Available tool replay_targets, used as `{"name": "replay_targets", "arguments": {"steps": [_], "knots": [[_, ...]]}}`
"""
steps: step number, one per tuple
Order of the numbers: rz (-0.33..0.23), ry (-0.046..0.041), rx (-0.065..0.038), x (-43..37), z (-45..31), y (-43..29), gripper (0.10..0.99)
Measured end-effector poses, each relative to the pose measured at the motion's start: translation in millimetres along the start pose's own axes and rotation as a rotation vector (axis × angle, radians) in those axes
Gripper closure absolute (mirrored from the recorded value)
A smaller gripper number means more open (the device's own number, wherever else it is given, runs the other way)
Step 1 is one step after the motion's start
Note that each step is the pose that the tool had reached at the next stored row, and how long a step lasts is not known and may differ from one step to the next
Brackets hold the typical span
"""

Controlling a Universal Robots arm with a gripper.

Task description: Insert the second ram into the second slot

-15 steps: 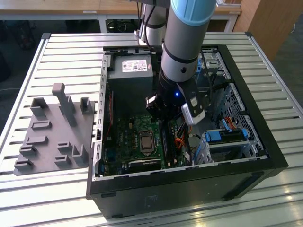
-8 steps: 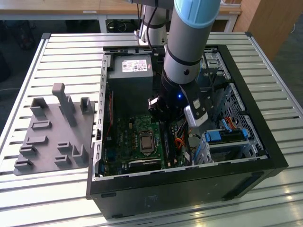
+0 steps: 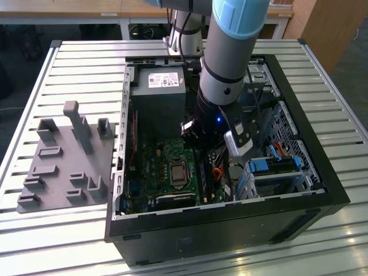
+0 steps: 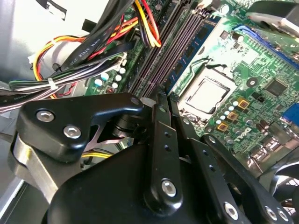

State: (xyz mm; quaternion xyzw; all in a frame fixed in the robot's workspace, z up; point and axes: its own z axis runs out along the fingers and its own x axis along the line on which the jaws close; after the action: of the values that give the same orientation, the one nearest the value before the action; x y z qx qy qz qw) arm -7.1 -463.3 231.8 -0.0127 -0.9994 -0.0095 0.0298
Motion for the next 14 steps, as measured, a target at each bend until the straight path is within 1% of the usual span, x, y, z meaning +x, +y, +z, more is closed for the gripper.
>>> {"name": "replay_targets", "arguments": {"steps": [4,14], "knots": [[0.0,0.0,0.0,-0.2,2.6,-0.1,0.949],[0.0,-0.0001,-0.001,-2.3,3.8,0.0,0.949]]}}
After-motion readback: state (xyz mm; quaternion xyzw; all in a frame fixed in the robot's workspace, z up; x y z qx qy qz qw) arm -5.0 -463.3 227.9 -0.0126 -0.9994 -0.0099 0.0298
